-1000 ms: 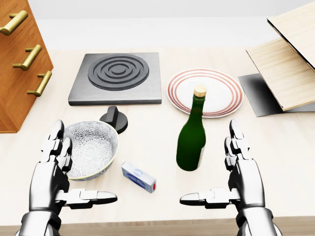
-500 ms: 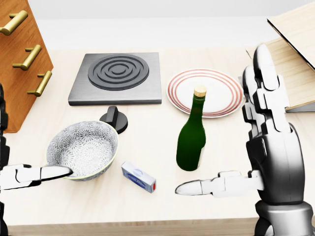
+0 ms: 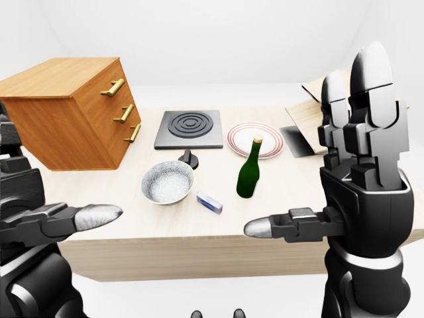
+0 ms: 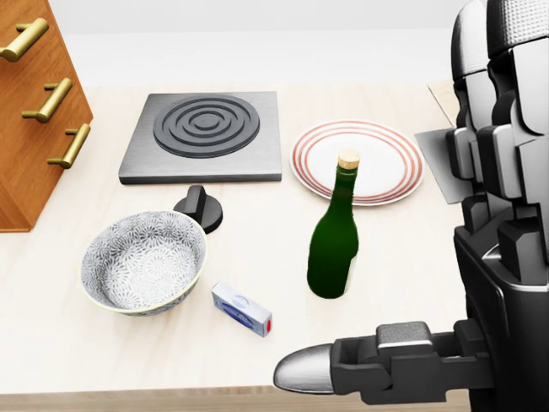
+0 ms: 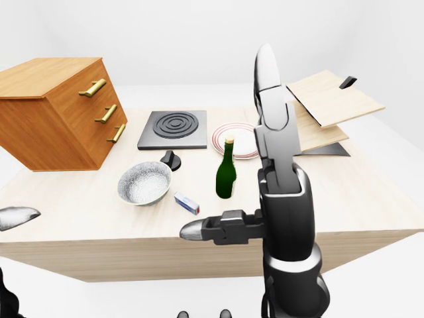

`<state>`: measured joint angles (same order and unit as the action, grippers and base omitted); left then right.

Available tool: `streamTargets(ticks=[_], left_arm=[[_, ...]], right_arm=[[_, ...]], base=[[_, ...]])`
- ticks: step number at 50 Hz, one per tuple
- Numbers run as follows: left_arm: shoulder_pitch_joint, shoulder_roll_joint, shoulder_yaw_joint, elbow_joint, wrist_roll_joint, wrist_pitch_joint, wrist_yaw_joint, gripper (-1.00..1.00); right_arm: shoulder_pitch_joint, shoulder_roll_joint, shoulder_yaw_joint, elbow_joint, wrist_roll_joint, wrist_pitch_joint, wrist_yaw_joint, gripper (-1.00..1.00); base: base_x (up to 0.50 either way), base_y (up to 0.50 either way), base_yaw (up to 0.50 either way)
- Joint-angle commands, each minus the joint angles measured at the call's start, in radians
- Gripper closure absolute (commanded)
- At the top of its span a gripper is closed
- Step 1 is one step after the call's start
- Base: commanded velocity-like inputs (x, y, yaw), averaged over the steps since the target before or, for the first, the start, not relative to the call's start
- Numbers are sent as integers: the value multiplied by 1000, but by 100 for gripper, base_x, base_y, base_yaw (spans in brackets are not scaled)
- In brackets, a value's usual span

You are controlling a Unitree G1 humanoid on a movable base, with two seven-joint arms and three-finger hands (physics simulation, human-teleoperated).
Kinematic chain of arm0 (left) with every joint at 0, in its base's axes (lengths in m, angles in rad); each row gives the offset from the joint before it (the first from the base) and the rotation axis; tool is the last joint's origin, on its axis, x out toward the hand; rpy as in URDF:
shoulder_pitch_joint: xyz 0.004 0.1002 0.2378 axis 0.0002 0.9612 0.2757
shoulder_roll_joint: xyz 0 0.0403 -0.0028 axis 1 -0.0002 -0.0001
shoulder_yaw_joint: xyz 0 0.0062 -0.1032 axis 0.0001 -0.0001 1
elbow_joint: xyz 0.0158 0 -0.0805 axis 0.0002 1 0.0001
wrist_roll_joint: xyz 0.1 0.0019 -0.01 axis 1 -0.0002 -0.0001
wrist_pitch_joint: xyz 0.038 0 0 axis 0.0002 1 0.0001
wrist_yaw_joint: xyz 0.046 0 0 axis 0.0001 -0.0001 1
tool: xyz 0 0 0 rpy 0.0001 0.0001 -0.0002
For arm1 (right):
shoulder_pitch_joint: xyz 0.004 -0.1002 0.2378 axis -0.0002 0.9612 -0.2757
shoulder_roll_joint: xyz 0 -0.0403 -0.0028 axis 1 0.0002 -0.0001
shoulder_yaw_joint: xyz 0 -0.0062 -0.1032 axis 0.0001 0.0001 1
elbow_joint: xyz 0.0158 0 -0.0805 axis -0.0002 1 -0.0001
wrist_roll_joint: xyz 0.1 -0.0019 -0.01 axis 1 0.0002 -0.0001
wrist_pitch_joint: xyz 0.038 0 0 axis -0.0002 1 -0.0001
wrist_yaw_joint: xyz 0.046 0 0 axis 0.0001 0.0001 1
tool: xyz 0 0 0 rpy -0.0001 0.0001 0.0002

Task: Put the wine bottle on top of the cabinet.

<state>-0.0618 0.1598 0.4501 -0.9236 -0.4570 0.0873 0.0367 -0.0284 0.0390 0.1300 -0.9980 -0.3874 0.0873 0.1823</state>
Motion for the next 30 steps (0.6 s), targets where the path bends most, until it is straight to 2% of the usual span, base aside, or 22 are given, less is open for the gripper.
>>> streamTargets(ticks=[1,3,21,27,30], left_arm=[[0,35,66,-85,-103,0,38,-100],[-4,39,66,-83,-106,0,44,-100],[-2,46,64,-97,-115,0,52,-100],[-9,53,83,-106,-141,0,62,-100],[-8,51,64,-101,-128,0,63,-100]], right_arm=[[-4,71,8,-49,-118,0,99,-100],[-6,79,-2,-49,-117,0,108,-100],[5,59,-13,-49,-69,0,73,-100],[-5,52,-10,-49,-75,0,76,-100],[0,57,-4,-49,-76,0,77,-100]], base=[[0,0,0],[0,0,0],[50,-4,0],[50,-4,0],[50,-4,0]])
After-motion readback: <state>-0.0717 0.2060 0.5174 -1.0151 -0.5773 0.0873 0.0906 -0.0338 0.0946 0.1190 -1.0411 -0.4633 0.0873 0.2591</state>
